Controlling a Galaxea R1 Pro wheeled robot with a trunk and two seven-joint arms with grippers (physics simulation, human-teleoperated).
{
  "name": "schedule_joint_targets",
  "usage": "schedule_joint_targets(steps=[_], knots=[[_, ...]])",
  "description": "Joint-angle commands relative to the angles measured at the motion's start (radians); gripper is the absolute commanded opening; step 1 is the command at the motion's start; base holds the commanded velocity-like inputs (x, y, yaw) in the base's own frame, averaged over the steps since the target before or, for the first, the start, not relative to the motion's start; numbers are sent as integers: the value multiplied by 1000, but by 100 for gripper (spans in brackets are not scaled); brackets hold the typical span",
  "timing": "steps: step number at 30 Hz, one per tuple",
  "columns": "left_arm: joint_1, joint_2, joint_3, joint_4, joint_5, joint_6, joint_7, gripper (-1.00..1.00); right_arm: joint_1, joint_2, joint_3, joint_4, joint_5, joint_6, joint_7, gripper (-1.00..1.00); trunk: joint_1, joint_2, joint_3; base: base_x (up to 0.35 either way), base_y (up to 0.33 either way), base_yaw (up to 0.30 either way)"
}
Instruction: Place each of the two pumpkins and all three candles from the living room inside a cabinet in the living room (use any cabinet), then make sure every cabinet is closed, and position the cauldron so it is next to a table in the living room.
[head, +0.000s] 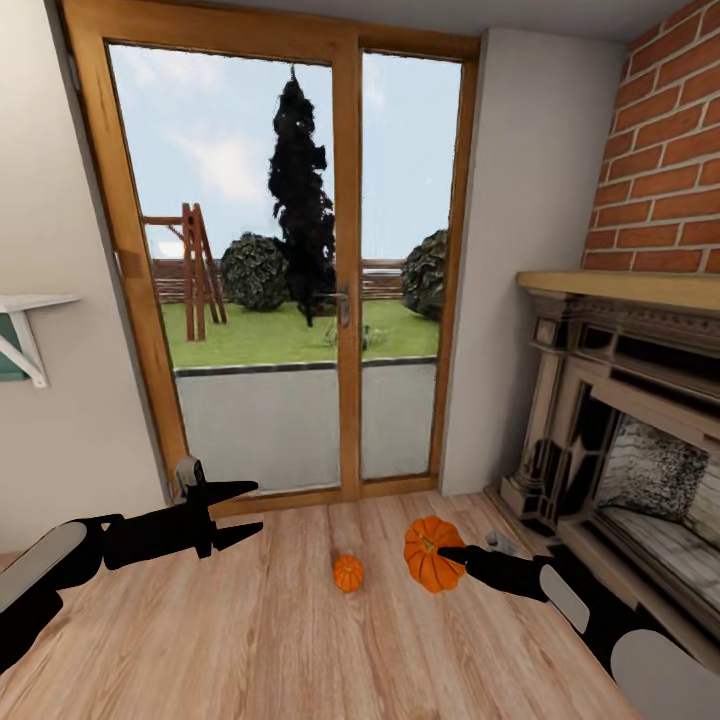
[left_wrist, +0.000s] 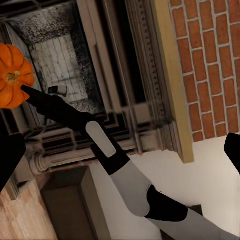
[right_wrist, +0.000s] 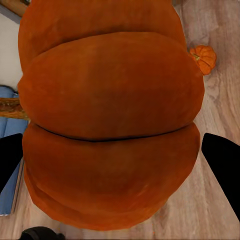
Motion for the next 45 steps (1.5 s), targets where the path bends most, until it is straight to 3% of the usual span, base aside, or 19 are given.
schedule_joint_targets(steps=[1,7,10,12,14,20,22,24,27,30,32,35,40,45], knots=[[-1,1,-2,3,-8,0,-10,100,-1,-1,2,-1,-13,5,0,-100,1,-1,-1,335,81,0],[-1,-4,6,103,-23,-4,-5,100,-1,-2,-2,-1,-16,5,4,-100,1,-1,-1,335,34,0],[-2,-7,12,189,-64,-8,0,100,-1,-2,-4,-1,-21,5,5,-100,1,-1,-1,335,4,0],[-4,-11,34,244,-127,-31,1,100,-1,-2,-5,-1,-24,5,6,-100,1,-1,-1,335,1,0],[-6,-27,57,286,-223,-97,1,100,-1,-4,-6,-1,-27,5,5,-100,1,-1,-1,335,0,0],[-6,-46,93,312,-406,-212,5,100,-1,-6,-7,-1,-28,5,10,-100,1,-1,-1,269,0,0],[-4,-58,90,319,-487,-293,5,100,-1,-5,-7,-1,-29,5,15,-100,1,-1,-1,95,0,0],[-3,-95,84,342,-578,-395,4,100,-1,-3,-7,-1,-29,5,18,-100,1,-1,-1,39,0,0],[-3,-180,81,463,-695,-482,3,100,-1,-3,-7,-1,-29,5,20,-100,1,-1,-1,13,0,0],[-4,-275,83,643,-766,-542,-4,100,-1,-2,-7,-1,-29,5,20,-100,1,-1,-1,3,0,0],[-4,-305,83,709,-778,-569,-11,100,-1,-2,-8,-1,-29,5,20,-100,1,-1,-1,1,0,0],[-4,-320,83,769,-781,-582,-75,100,-1,-2,-7,-1,-29,5,20,-100,1,-1,-1,0,0,0],[-4,-322,78,868,-782,-577,-283,100,-1,-3,-8,-1,-29,5,20,-100,1,-1,-1,19,0,0],[-4,-315,77,904,-781,-574,-353,100,-1,-3,-8,-1,-29,5,20,-100,1,-1,-1,239,0,0]])
